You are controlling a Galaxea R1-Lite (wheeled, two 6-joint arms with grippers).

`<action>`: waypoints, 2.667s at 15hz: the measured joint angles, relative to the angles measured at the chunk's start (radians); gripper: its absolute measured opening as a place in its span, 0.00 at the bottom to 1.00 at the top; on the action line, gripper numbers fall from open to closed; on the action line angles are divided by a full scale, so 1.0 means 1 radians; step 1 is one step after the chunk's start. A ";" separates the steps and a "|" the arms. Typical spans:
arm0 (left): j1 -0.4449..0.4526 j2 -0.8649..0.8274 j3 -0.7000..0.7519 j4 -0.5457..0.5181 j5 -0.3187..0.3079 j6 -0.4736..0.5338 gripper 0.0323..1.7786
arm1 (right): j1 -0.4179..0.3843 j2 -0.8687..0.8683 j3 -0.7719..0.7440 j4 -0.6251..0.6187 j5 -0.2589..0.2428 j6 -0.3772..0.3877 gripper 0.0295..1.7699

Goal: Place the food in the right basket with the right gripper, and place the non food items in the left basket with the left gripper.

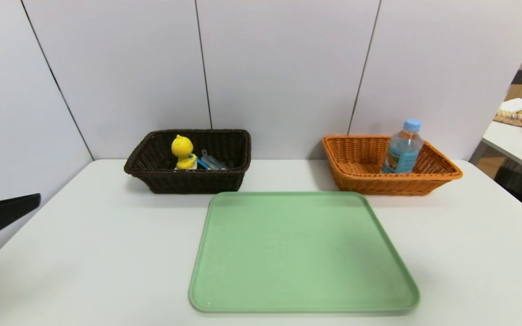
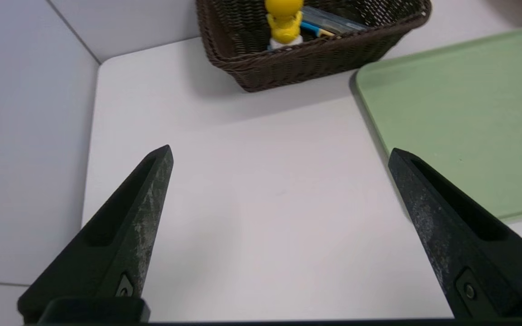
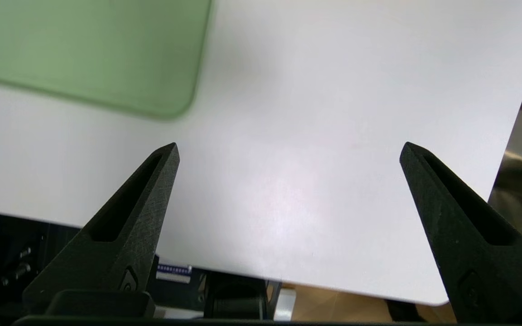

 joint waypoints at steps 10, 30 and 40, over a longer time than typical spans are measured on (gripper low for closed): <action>0.180 -0.411 0.199 0.017 -0.001 -0.006 0.95 | -0.141 -0.780 0.651 -0.277 -0.002 0.019 0.96; 0.272 -0.887 0.947 -0.433 -0.178 0.063 0.95 | -0.148 -1.293 1.589 -1.390 0.028 -0.053 0.96; 0.272 -0.889 0.955 -0.349 -0.194 0.037 0.95 | -0.148 -1.293 1.599 -1.263 0.082 0.096 0.96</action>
